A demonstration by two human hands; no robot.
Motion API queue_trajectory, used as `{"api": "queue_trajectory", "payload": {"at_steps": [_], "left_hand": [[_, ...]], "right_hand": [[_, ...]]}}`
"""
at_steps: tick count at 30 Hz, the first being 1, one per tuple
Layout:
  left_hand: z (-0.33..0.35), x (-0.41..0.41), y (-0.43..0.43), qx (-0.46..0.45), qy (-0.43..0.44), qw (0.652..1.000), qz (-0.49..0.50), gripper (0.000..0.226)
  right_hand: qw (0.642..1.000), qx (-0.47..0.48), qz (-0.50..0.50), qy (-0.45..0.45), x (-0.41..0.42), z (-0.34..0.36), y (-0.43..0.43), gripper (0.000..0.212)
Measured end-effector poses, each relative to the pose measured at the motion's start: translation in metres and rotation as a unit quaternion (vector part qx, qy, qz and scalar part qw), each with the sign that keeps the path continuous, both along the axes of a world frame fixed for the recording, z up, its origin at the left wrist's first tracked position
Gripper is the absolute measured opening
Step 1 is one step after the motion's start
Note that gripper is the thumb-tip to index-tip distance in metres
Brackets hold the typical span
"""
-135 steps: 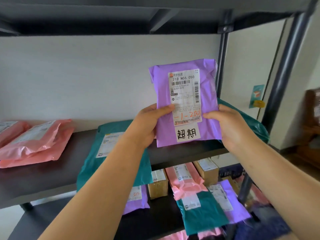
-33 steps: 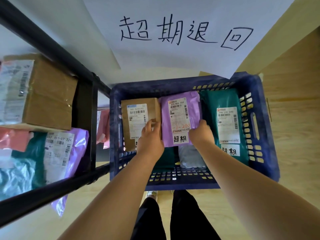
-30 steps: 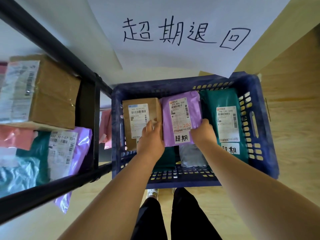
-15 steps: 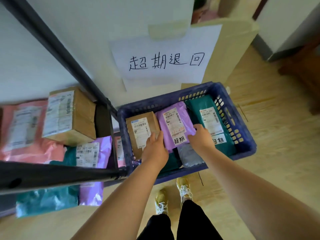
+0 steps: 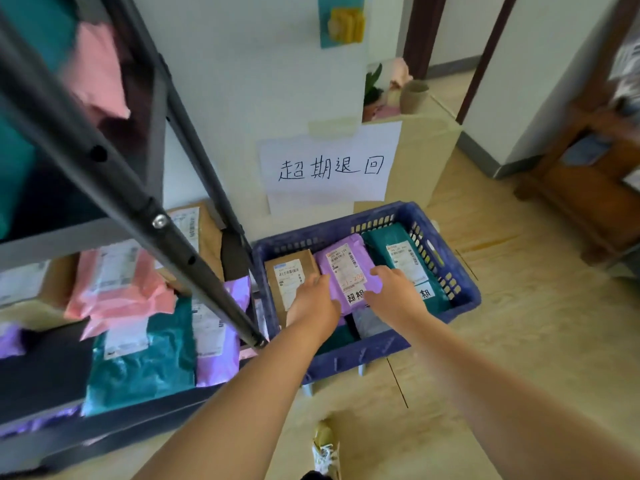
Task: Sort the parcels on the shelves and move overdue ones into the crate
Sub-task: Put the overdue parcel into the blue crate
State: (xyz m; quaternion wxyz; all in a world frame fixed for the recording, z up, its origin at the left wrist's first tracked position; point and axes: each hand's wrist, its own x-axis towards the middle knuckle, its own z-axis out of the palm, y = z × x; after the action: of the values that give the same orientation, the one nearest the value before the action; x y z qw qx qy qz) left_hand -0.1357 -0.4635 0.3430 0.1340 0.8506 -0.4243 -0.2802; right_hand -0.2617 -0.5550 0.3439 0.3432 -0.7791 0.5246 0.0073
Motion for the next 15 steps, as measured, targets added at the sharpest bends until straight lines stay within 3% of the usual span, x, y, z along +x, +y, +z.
{"api": "queue_trajectory", "payload": {"at_steps": [15], "left_hand": [[0.095, -0.031, 0.135, -0.167, -0.063, 0.975, 0.131, 0.033]], "right_hand": [[0.979, -0.07, 0.172, -0.083, -0.036, 0.104, 0.109, 0.05]]}}
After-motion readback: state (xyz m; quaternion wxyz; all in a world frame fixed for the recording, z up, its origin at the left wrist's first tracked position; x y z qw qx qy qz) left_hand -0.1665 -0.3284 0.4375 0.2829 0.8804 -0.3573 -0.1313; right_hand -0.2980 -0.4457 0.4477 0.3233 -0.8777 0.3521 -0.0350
